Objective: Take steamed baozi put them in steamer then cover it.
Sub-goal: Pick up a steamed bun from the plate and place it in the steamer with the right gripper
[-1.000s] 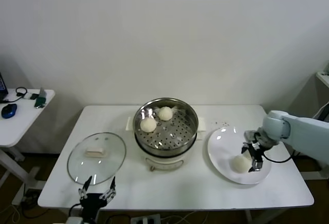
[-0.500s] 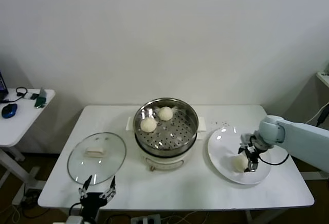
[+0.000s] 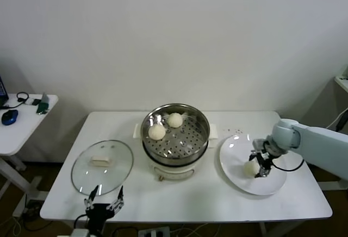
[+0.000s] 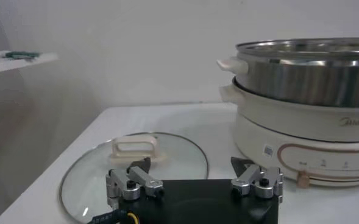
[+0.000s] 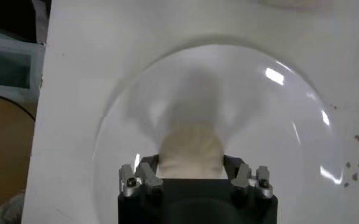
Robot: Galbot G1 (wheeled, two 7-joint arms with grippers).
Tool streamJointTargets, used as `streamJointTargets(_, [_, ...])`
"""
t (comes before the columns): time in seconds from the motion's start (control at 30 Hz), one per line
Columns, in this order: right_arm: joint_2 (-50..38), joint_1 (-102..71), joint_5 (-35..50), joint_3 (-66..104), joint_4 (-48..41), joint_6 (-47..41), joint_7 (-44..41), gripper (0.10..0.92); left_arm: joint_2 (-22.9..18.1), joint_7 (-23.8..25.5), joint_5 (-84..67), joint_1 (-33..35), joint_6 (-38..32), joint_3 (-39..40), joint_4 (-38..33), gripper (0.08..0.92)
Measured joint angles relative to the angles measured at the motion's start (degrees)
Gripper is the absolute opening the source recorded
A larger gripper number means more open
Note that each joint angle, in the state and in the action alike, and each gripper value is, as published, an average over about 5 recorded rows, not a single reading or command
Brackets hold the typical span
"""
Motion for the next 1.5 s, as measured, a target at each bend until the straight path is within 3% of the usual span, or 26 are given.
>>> streamJointTargets(0.3, [3.51,16.58,2.5,-9.18,0.94,7.26,-3.61,0.705,-0.28,0.0,0.76,0.45,0.04,-0.07,-0.75,0.823])
streamJointTargets(0.7, [16.45,38.01,4.44,-12.24,5.71,21.55,-5.69,0.712,-0.84,-0.01,1.37,0.44,0.05,-0.07,-1.25,0.823])
streamJointTargets(1.07, [28.13,35.23,-3.76,-12.36,11.3,28.65,-1.39,0.708,-1.22,0.03,1.34,0.98,0.58,-0.2,-2.57,0.823])
streamJointTargets(1.5, [34.19,25.81,-12.41,-12.84,8.21,31.65,1.17,0.72,-1.55,0.05,1.27,1.39,0.66,-0.25,-3.41,0.823])
